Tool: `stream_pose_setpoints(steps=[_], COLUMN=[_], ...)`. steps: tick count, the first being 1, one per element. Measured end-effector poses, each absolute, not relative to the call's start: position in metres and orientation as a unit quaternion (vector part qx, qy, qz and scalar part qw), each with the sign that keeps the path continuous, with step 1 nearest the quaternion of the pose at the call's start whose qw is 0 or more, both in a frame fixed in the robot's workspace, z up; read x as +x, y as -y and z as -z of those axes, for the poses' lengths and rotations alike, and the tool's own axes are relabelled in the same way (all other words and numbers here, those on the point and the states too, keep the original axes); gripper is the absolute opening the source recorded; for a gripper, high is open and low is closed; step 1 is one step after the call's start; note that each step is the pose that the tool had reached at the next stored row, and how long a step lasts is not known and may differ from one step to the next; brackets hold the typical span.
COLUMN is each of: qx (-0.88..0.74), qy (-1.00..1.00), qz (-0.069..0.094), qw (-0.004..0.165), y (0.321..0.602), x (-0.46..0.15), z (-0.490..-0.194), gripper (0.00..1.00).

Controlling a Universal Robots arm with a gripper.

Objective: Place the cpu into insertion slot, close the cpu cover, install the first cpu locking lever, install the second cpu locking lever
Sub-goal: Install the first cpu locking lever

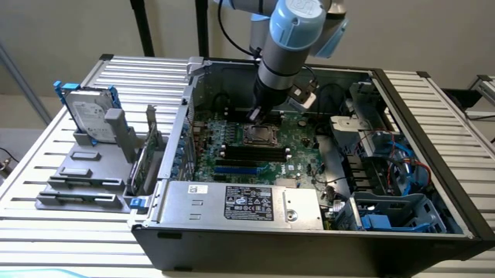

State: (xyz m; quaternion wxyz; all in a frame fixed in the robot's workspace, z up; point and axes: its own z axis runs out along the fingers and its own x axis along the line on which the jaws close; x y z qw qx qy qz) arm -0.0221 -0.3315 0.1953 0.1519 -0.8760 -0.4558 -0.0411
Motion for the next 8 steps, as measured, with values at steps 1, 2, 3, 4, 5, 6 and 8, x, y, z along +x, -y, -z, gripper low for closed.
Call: stream_pose_setpoints(steps=[1,2,3,4,5,6,8], qx=[-0.876,-0.876,-0.876,-0.876,-0.876,-0.876,-0.876], qy=[0.456,0.456,0.456,0.456,0.456,0.456,0.456], qz=[0.041,0.041,0.041,0.041,0.041,0.041,0.041], qw=[0.152,0.152,0.152,0.152,0.152,0.152,0.151], y=[0.3314,0.3312,0.3311,0.331,0.3309,0.3308,0.3308], x=[-0.0217,-0.0211,-0.0205,-0.02,-0.0193,-0.0186,-0.0174], z=[-0.1952,-0.195,-0.1949,-0.1948,-0.1946,-0.1945,-0.1942], gripper=[0.11,0.11,0.11,0.11,0.11,0.11,0.11])
